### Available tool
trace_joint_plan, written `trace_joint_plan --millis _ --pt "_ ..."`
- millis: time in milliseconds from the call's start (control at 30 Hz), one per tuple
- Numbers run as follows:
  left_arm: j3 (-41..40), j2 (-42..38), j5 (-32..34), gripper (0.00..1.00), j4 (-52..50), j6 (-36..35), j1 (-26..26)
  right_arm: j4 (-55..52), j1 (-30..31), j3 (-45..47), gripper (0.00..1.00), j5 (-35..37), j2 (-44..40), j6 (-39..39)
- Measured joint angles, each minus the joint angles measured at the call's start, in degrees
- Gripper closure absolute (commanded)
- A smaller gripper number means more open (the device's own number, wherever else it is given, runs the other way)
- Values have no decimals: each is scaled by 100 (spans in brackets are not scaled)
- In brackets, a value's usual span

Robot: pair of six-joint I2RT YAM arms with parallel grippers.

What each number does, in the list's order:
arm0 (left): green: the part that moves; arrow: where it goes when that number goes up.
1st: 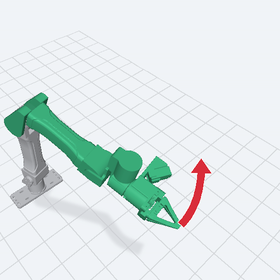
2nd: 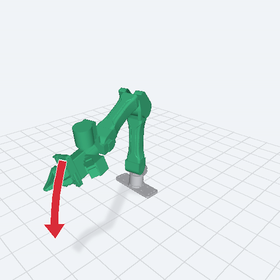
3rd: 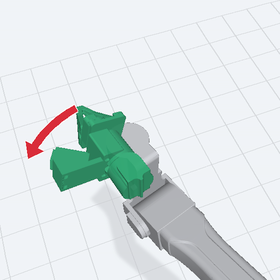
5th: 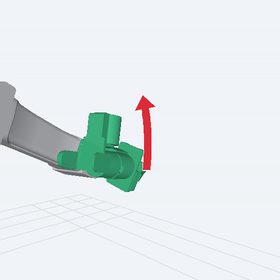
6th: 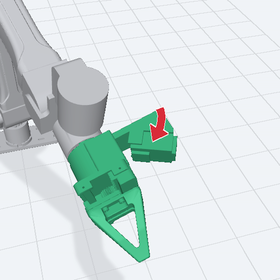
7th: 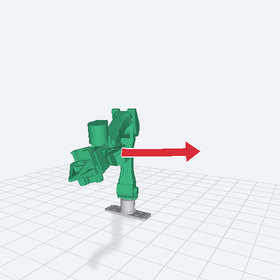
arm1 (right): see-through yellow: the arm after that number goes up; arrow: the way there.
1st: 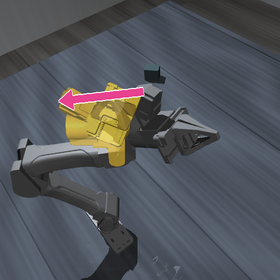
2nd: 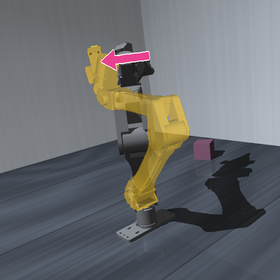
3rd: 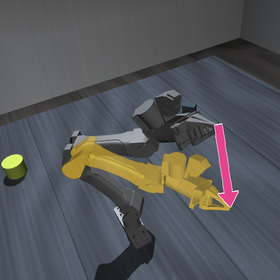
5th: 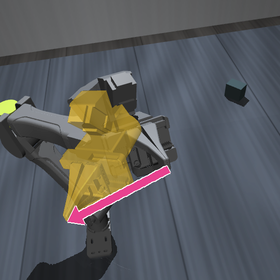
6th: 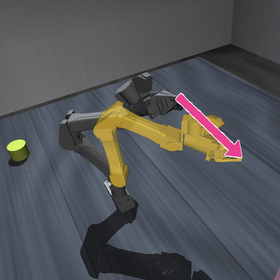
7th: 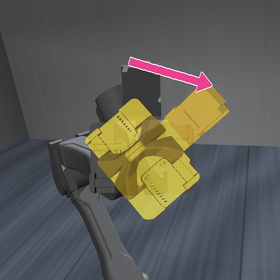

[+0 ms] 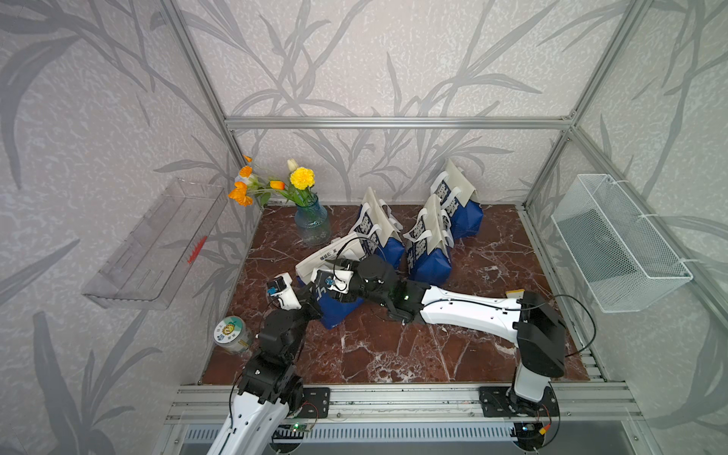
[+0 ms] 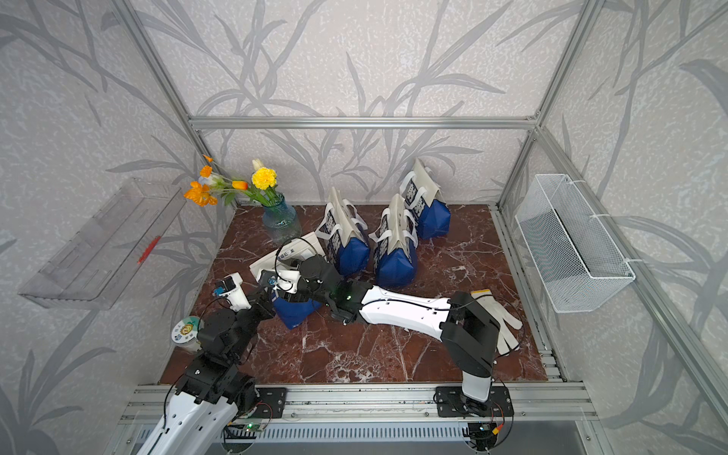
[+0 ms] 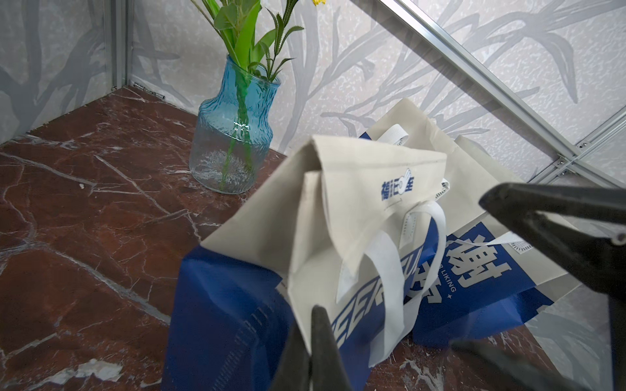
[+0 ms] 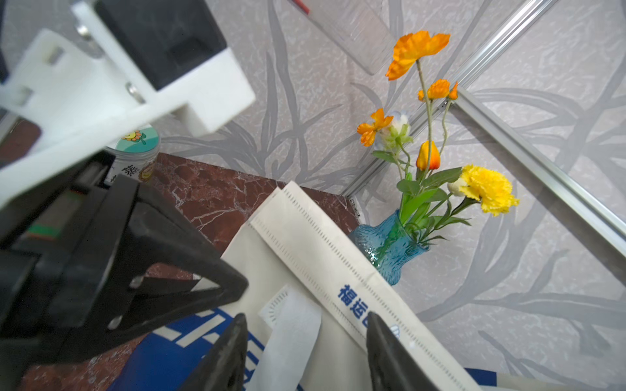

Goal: Open the takeout bag
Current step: Open the takeout bag at the center of the board.

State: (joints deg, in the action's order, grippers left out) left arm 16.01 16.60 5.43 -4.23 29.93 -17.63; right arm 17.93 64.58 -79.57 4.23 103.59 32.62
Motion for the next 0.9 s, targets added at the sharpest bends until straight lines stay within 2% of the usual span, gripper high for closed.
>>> trace_joint_plan --millis 400,900 --pt "-2 -15 -90 100 42 -39 -2 52 90 -326 52 37 463 131" --pt "-2 -79 -105 100 46 -42 -11 299 186 -1016 77 962 1128 476"
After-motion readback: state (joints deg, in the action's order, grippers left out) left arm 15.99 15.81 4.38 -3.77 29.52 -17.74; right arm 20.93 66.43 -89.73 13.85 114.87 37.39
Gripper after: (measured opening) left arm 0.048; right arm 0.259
